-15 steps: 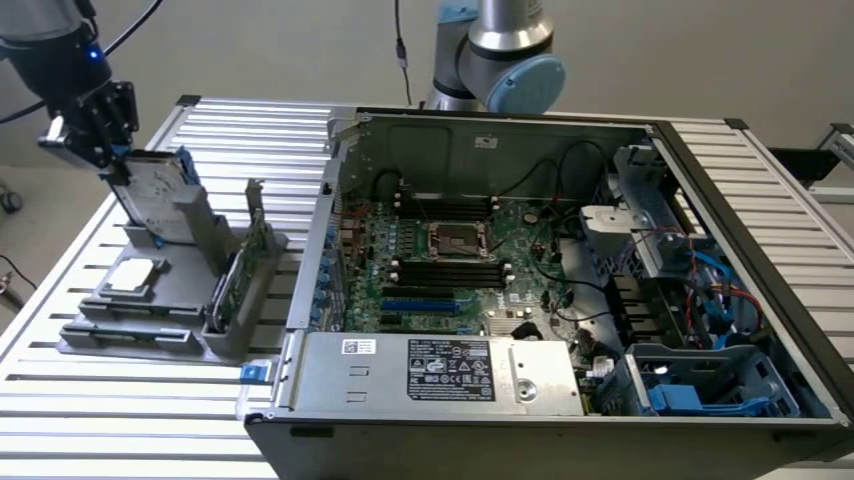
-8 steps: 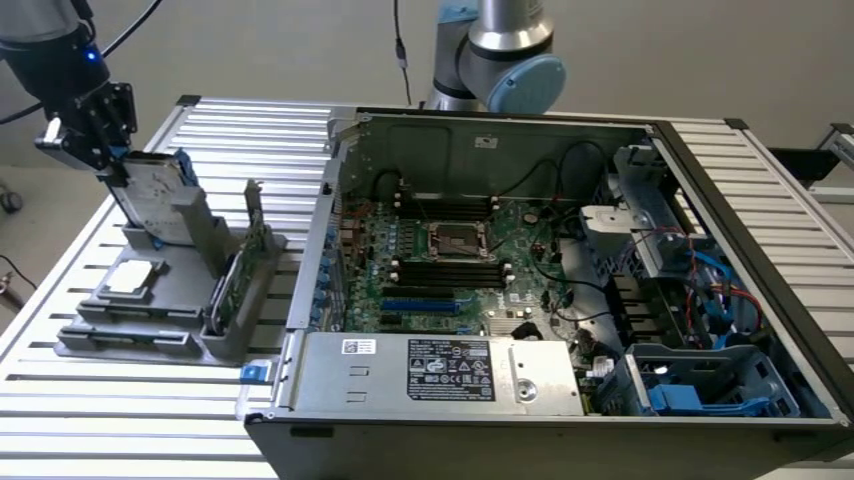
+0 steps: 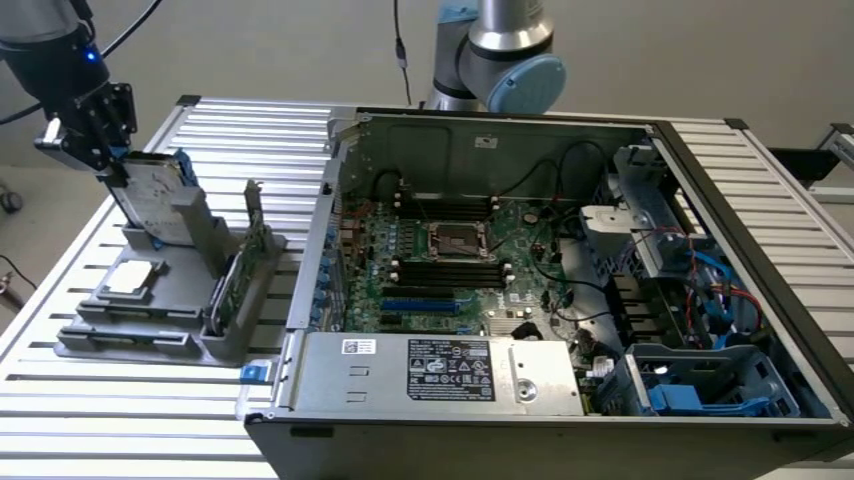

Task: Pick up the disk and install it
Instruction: 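Pick up the disk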

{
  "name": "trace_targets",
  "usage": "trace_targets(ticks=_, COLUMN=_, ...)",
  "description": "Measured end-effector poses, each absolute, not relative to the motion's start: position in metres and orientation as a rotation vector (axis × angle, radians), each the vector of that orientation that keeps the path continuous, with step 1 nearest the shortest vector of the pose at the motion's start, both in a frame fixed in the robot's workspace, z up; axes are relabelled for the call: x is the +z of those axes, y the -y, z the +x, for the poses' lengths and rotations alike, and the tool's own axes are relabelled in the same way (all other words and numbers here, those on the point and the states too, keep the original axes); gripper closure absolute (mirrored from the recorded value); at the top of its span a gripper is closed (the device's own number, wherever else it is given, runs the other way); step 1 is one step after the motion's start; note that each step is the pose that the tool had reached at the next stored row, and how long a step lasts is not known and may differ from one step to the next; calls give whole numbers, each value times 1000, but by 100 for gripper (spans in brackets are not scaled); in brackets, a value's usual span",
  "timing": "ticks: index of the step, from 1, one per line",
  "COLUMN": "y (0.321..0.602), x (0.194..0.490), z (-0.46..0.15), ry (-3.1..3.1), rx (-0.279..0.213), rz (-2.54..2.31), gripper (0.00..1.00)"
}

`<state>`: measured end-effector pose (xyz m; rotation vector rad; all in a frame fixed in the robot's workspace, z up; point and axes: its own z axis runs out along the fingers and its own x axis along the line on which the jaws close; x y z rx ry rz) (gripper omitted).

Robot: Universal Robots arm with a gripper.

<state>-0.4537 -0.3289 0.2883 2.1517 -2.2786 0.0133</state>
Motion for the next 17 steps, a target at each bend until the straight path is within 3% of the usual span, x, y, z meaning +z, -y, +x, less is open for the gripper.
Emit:
trace_targets(ticks=11, y=329, x=290, z=-454, ry=2281, rx=7, rz=2154, gripper=67)
trace_targets(ticks=17, y=329, x=306, z=-454, ry=2284, rx=1, rz=2157, gripper=67)
